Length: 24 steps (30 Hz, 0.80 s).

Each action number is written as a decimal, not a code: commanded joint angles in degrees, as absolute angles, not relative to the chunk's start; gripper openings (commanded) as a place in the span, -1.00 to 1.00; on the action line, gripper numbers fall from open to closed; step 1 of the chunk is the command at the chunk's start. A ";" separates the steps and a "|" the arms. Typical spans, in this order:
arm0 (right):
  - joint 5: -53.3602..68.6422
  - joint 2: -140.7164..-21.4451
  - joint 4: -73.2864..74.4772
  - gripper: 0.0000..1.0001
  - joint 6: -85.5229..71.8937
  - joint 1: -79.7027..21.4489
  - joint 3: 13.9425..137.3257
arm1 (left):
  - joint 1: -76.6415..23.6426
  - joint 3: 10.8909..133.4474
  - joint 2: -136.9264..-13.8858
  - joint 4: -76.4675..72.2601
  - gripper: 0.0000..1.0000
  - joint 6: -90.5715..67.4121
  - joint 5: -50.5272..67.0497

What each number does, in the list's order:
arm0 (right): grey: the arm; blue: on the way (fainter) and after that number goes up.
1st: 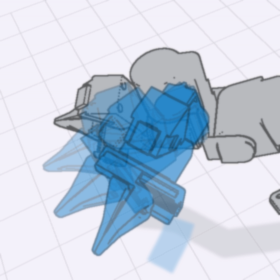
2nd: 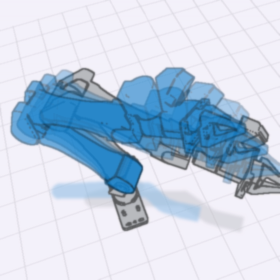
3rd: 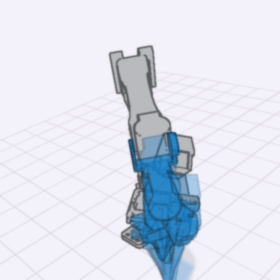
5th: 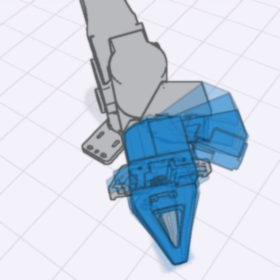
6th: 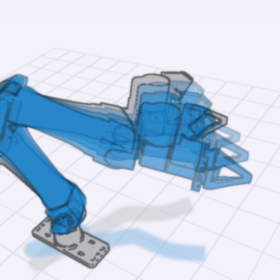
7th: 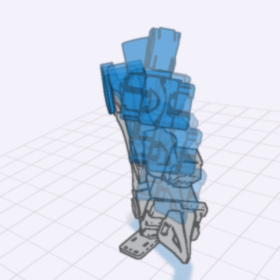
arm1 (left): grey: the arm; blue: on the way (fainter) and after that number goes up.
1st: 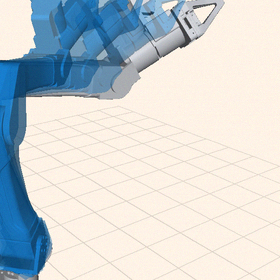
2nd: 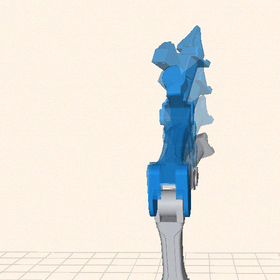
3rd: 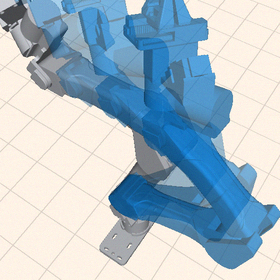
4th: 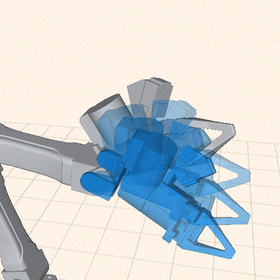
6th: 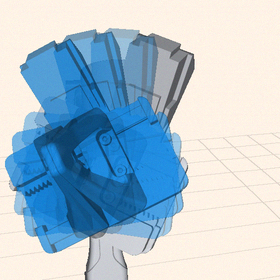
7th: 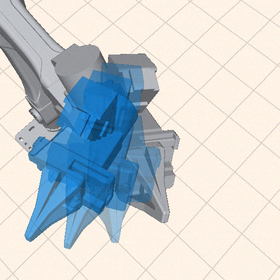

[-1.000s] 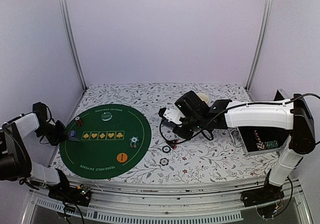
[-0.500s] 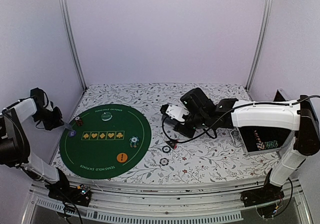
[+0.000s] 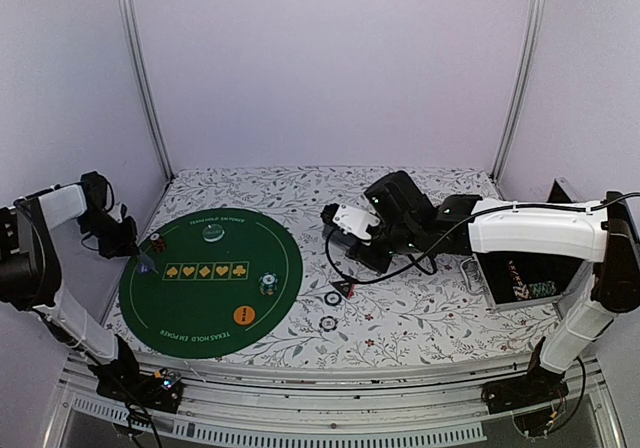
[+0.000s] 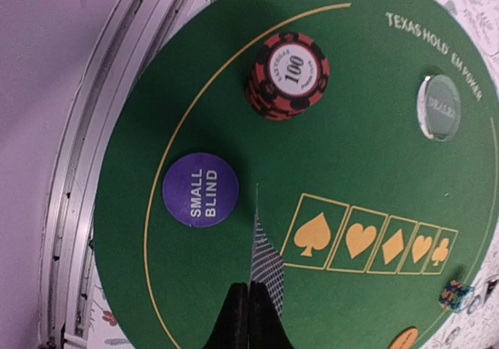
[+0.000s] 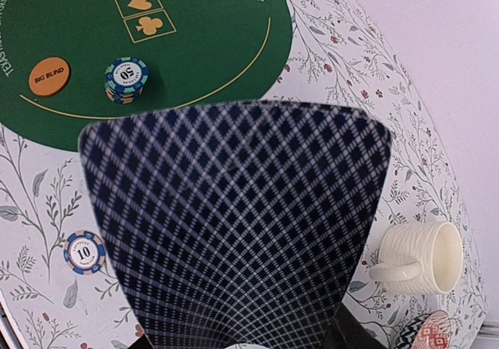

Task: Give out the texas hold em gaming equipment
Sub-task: Distribute the poker card in the big blind area.

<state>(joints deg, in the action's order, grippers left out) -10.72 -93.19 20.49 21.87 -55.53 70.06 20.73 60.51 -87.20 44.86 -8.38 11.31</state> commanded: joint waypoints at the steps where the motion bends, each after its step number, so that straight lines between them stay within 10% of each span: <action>1: -9.89 -90.47 19.08 -0.09 22.31 -55.23 69.96 | 18.73 61.23 -86.64 48.16 -1.00 -7.10 6.40; 24: -10.72 -90.44 19.81 -0.09 22.67 -55.09 70.17 | 7.06 61.07 -81.59 49.42 -1.00 -6.96 13.87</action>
